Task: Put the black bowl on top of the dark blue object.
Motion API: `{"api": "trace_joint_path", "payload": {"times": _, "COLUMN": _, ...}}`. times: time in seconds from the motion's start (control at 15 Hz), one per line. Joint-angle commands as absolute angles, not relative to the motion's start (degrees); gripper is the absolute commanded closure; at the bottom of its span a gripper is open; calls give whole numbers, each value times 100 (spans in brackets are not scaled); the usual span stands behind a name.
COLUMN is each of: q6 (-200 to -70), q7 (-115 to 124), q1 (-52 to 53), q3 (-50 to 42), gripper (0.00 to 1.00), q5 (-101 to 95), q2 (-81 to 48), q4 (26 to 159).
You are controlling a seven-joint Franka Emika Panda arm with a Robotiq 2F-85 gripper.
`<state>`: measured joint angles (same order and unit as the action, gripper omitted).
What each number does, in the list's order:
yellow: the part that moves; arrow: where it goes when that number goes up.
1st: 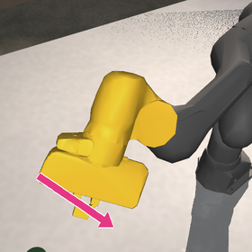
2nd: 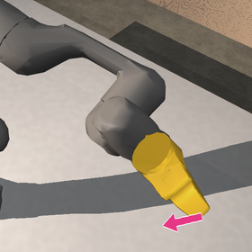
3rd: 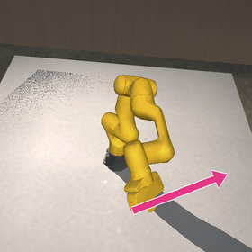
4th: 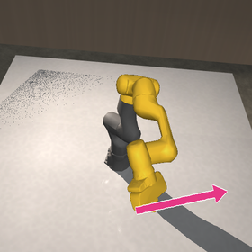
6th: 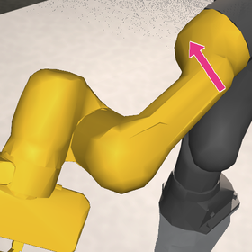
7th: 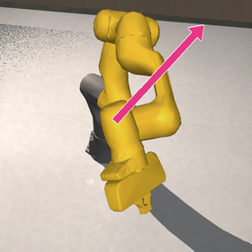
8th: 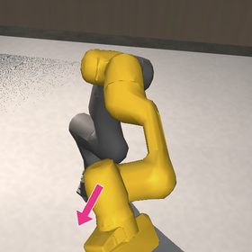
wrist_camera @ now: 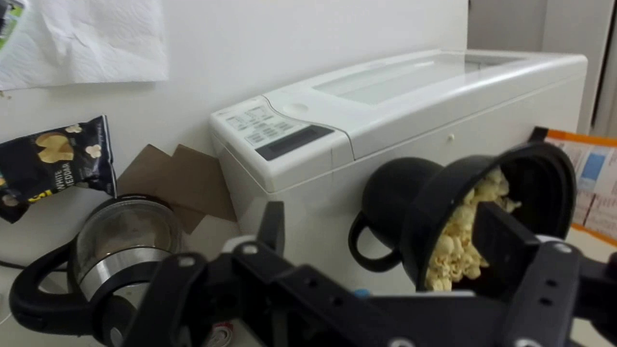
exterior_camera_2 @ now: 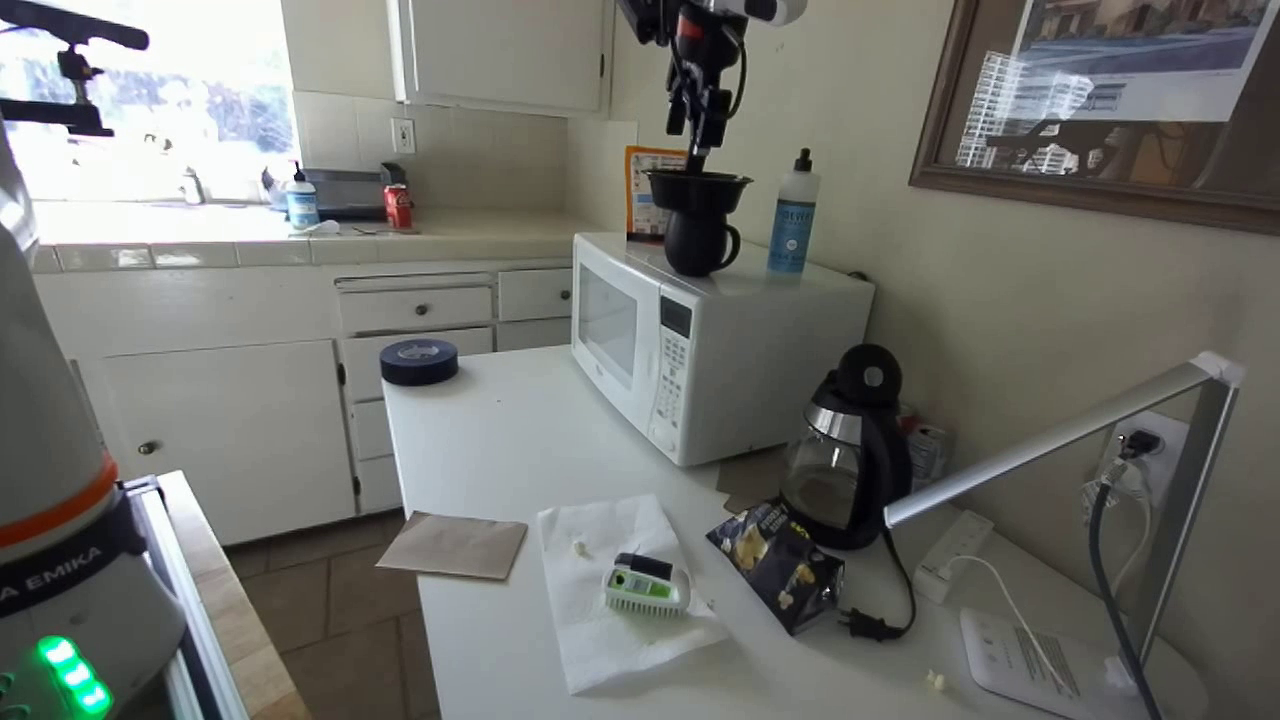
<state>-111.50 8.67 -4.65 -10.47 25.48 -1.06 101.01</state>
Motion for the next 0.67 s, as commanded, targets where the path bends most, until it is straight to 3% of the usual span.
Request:
{"api": "trace_joint_path", "payload": {"times": 0.0, "q6": -11706, "q7": 1370, "q1": -597, "q3": -910, "gripper": 0, "q5": 3084, "q2": -661, "q4": 9653}}
{"api": "trace_joint_path", "payload": {"times": 0.27, "q6": -12467, "q7": 1282, "q1": -573, "q3": -687, "gripper": 0, "q5": 3270, "q2": -1086, "q4": 9334}}
{"api": "trace_joint_path", "payload": {"times": 0.6, "q6": -12304, "q7": 1199, "q1": -627, "q3": -437, "gripper": 0, "q5": 3289, "q2": -1512, "q4": 8909}}
